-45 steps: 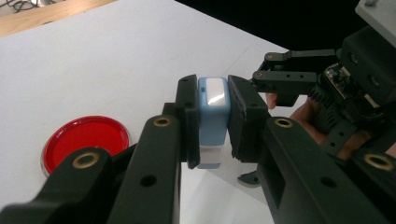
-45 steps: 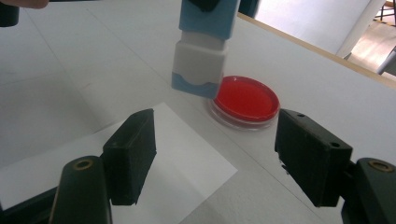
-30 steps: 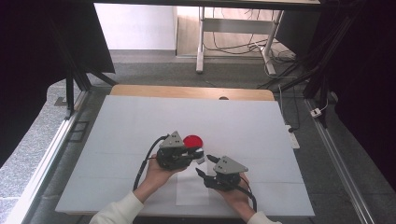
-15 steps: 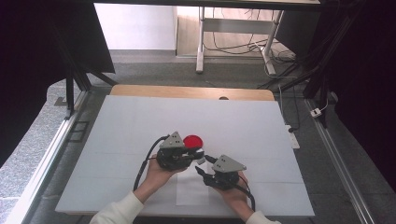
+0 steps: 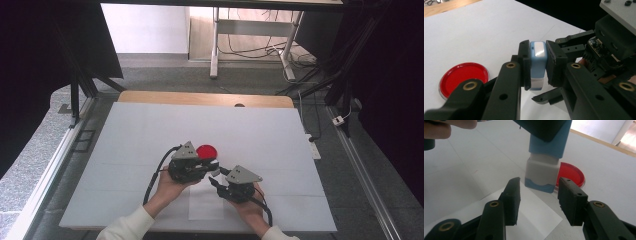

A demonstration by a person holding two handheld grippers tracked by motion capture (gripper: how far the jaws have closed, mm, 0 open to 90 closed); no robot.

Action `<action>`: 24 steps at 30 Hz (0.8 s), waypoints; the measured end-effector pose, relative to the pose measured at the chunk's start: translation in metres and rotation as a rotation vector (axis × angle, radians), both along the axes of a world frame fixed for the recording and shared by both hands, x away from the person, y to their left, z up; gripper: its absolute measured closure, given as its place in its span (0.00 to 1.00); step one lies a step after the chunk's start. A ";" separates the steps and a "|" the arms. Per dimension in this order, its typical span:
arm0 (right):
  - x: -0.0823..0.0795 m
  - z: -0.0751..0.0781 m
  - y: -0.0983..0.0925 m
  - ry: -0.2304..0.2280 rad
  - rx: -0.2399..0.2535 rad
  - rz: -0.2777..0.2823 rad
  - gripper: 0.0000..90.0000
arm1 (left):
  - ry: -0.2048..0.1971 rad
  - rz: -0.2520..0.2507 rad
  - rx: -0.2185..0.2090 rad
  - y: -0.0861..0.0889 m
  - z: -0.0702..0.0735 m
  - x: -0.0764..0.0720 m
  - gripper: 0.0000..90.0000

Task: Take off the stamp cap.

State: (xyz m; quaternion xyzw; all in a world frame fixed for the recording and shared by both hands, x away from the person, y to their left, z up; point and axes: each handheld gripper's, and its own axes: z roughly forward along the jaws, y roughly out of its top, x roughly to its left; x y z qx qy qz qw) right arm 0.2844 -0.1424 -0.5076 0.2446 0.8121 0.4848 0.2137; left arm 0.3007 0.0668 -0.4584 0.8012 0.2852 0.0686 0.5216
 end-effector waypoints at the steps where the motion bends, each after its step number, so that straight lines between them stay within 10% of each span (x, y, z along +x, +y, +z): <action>1: 0.000 0.000 0.000 0.004 0.002 -0.002 0.59 | 0.000 0.001 0.000 0.000 0.000 0.000 0.83; 24: 0.001 0.000 0.002 0.010 0.005 -0.020 0.69 | -0.004 0.003 0.002 -0.002 -0.001 -0.001 0.83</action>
